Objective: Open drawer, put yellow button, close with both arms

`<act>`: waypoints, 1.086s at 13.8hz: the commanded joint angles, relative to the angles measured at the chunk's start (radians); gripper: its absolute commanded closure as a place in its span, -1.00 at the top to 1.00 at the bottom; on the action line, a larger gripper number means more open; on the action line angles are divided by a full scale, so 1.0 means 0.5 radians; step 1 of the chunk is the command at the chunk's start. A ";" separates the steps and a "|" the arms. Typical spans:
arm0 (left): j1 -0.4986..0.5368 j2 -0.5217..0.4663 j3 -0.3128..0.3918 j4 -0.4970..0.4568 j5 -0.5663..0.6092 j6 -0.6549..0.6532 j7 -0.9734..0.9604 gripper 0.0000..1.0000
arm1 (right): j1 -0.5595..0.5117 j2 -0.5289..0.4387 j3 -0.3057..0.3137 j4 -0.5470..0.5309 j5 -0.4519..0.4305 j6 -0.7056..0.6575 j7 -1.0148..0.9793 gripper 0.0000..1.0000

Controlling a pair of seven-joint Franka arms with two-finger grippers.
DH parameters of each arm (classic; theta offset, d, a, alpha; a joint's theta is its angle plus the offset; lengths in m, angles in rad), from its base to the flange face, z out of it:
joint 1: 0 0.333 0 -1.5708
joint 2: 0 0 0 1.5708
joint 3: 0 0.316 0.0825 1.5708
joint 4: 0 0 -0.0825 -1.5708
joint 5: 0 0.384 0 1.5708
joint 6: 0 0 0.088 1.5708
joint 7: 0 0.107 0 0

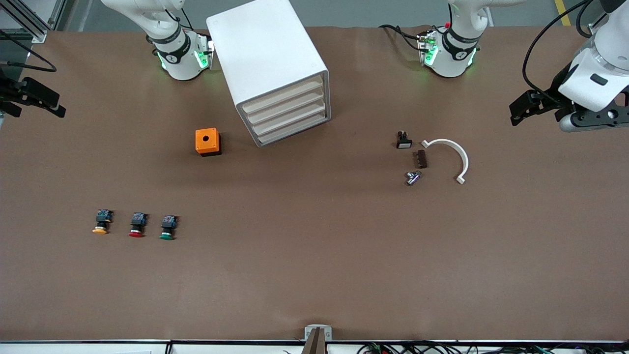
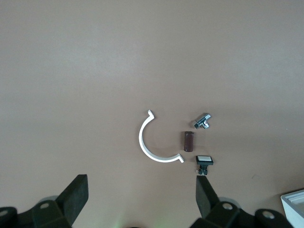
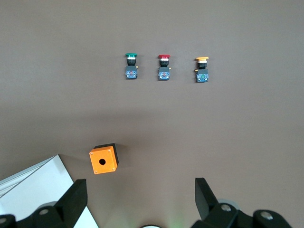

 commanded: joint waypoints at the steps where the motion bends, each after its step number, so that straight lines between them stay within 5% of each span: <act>1: 0.003 0.019 -0.005 0.041 -0.032 -0.089 0.035 1.00 | -0.006 0.014 0.001 0.040 -0.025 -0.010 -0.003 1.00; 5: 0.012 0.034 -0.005 0.060 -0.029 -0.099 0.035 1.00 | -0.009 0.014 0.001 0.040 -0.025 -0.010 -0.003 1.00; 12: 0.013 0.335 -0.002 0.173 0.008 -0.086 0.011 1.00 | 0.000 0.014 0.001 0.043 -0.056 -0.010 -0.006 1.00; 15: -0.006 0.659 -0.005 0.292 -0.008 -0.007 -0.139 1.00 | -0.094 0.020 -0.017 0.039 -0.059 -0.034 -0.024 1.00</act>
